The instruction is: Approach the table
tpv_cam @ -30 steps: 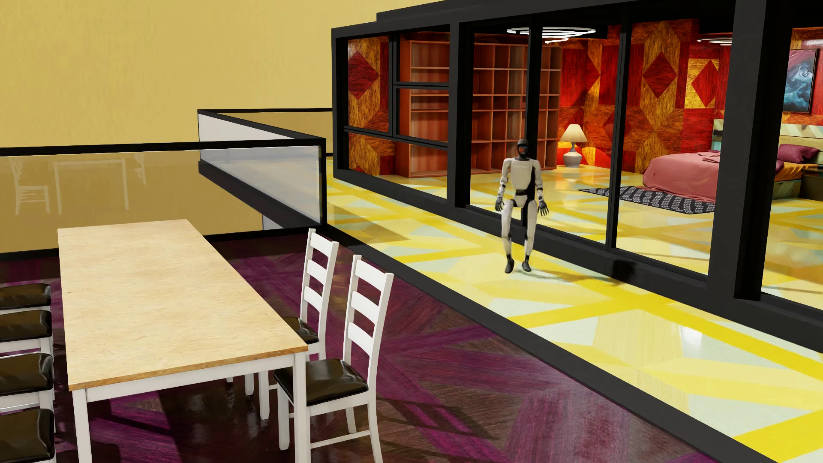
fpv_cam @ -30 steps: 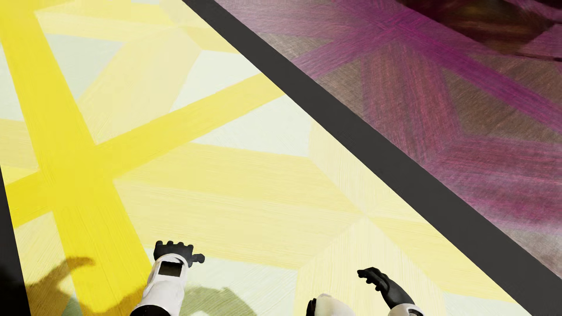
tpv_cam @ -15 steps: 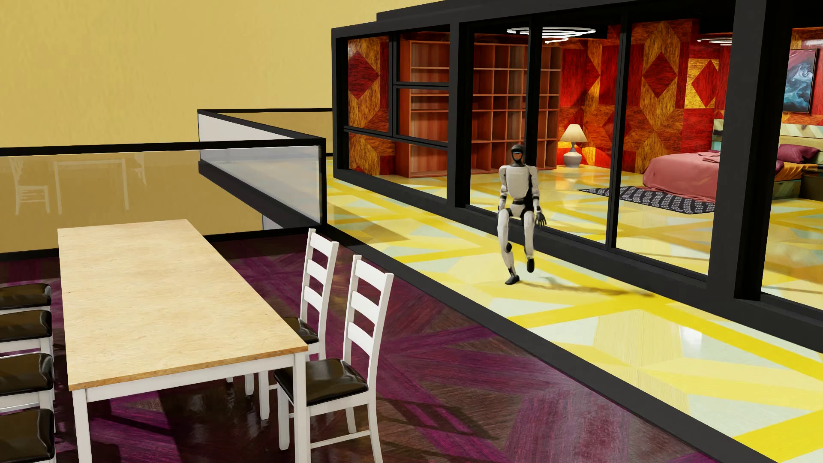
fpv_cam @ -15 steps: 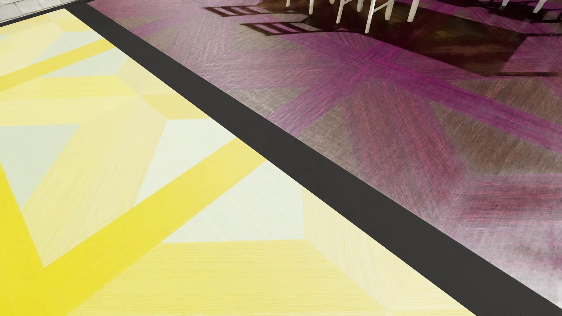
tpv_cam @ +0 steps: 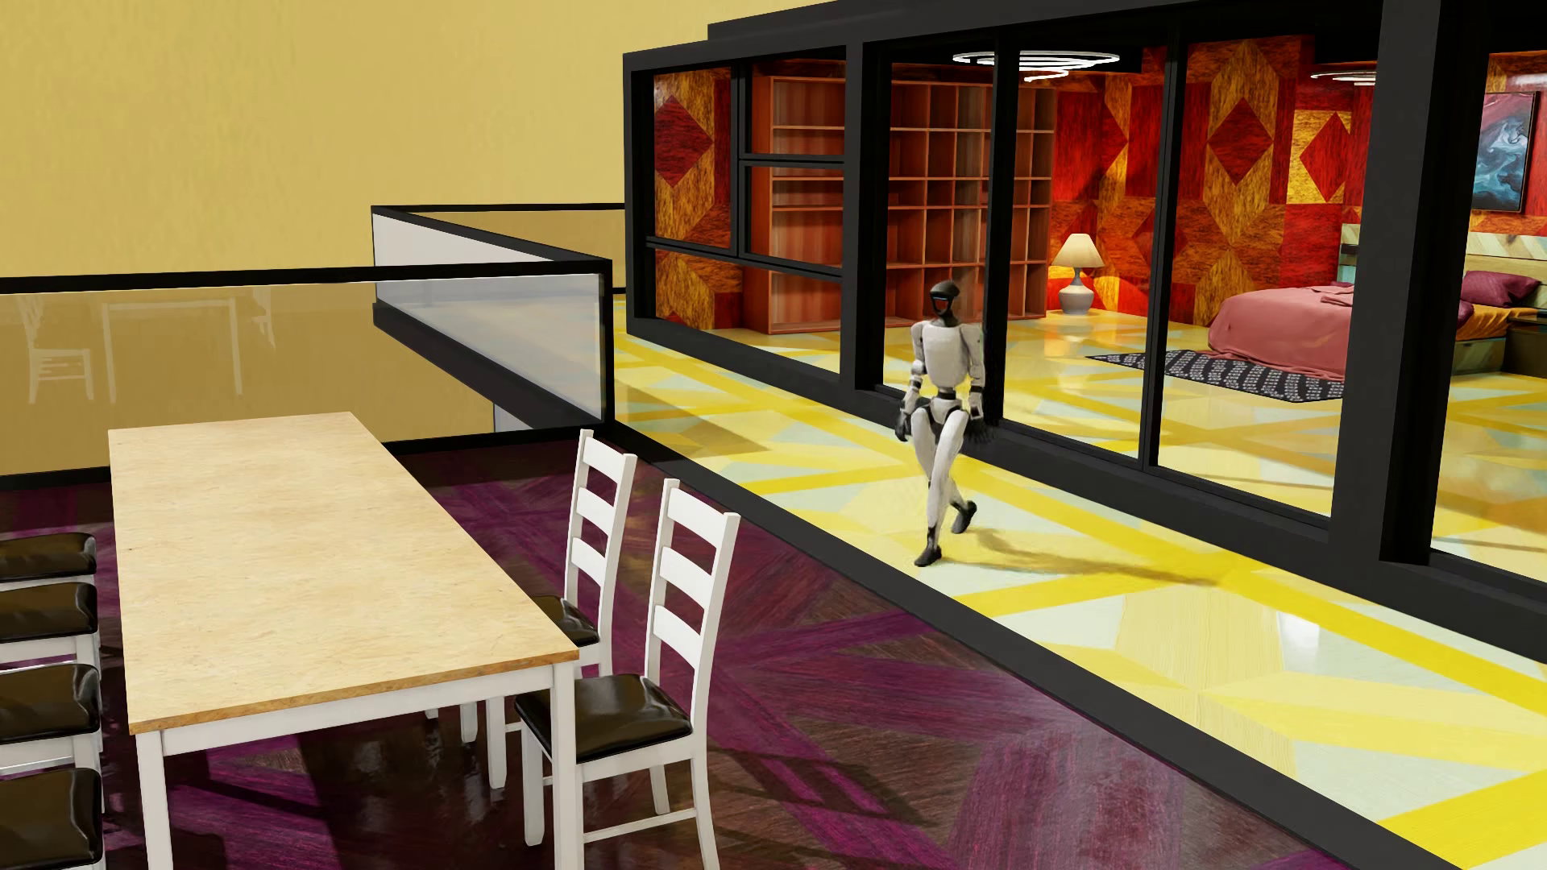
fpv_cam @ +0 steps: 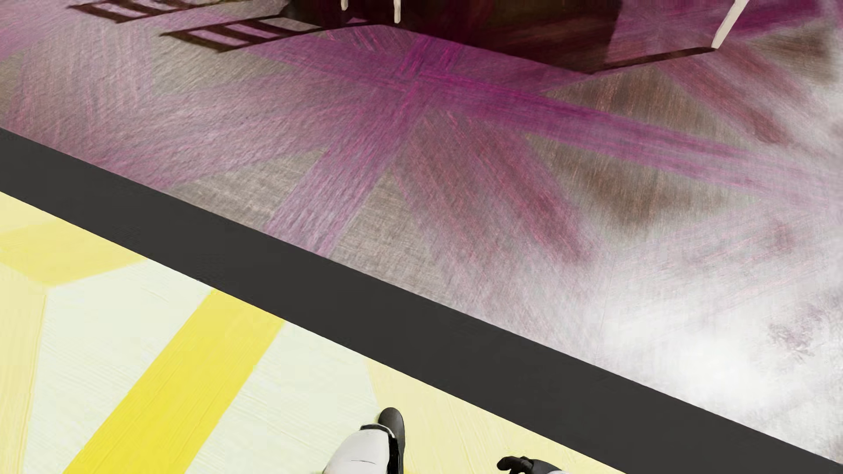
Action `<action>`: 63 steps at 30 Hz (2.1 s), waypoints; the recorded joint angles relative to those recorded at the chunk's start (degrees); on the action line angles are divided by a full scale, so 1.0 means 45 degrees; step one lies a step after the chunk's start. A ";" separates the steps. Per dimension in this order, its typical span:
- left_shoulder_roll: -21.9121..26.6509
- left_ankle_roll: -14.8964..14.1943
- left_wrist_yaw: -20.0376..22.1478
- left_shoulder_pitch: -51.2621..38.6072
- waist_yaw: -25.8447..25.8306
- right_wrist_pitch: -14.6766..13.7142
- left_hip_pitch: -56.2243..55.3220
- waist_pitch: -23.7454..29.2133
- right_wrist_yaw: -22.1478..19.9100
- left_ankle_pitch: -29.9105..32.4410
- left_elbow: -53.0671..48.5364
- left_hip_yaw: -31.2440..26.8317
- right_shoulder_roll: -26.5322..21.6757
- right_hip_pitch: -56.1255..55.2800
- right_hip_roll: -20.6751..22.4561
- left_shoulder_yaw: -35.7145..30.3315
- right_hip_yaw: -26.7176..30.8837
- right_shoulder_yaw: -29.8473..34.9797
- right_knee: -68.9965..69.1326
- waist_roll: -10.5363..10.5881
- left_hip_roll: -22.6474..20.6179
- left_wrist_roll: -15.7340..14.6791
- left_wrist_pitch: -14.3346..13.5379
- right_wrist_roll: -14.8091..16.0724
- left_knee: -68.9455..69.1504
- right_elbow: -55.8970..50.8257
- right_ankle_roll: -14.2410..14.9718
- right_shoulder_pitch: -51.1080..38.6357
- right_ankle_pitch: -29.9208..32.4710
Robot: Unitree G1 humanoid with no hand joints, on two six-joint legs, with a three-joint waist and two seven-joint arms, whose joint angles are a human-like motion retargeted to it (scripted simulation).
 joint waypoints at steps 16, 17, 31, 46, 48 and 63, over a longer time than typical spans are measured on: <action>0.2370 -0.0642 0.1917 -0.7745 -0.1526 0.0136 0.9684 -0.0278 -0.1237 -0.5520 -0.3506 0.0395 -0.0239 -0.9353 -0.2730 -0.3023 -0.4014 -0.2893 -0.5337 -0.1057 -0.2523 -0.4220 -0.1258 0.2765 -0.2375 -0.3917 0.1411 0.2872 0.1445; 0.2297 -0.0781 0.1952 -0.7061 -0.1487 0.0765 1.0215 -0.0283 -0.0885 -0.5407 -0.3880 0.0438 -0.0173 -0.9468 -0.2762 -0.3054 -0.4292 -0.3079 -0.4348 -0.0982 -0.2457 -0.4304 -0.1176 0.2409 -0.2187 -0.2889 0.0546 0.2742 0.1792; -0.0434 -0.0106 -0.1636 0.3152 -0.0339 -0.0602 0.0335 -0.0552 -0.0185 -0.1534 0.0730 -0.0296 0.0198 -0.3218 0.0325 -0.0146 -0.2930 -0.2512 -0.2637 0.0833 0.2195 -0.3652 -0.0549 -0.0587 0.6276 -0.1172 -0.0377 0.1639 -0.2269; -0.0135 0.0886 0.1587 -0.2709 -0.0369 0.0036 0.2933 -0.0695 0.0334 -0.2612 -0.0594 0.0364 -0.0642 -0.5062 -0.3471 0.1872 -0.1878 -0.1453 0.8718 -0.0957 -0.1852 -0.5564 0.1350 0.0483 0.0279 -0.2482 0.0704 0.2585 0.1683; 0.0431 0.0816 0.0779 -0.3928 -0.0868 -0.0246 0.4382 -0.0748 0.0005 -0.3099 0.0372 0.0210 -0.0538 -0.6960 -0.4273 -0.0285 -0.2064 -0.2351 0.8687 -0.1106 -0.2241 -0.3691 0.1065 0.1186 -0.0534 -0.3132 0.0391 0.3237 0.1627; 0.0719 -0.0648 -0.0306 -0.3454 -0.1744 -0.0087 0.8217 -0.0575 -0.0730 -0.1864 0.1288 -0.0881 0.1703 -0.7894 -0.2905 -0.2934 -0.3939 -0.5423 -0.0739 -0.0128 -0.1070 -0.2305 0.0669 0.1754 0.5228 -0.2621 -0.0130 0.5139 0.1133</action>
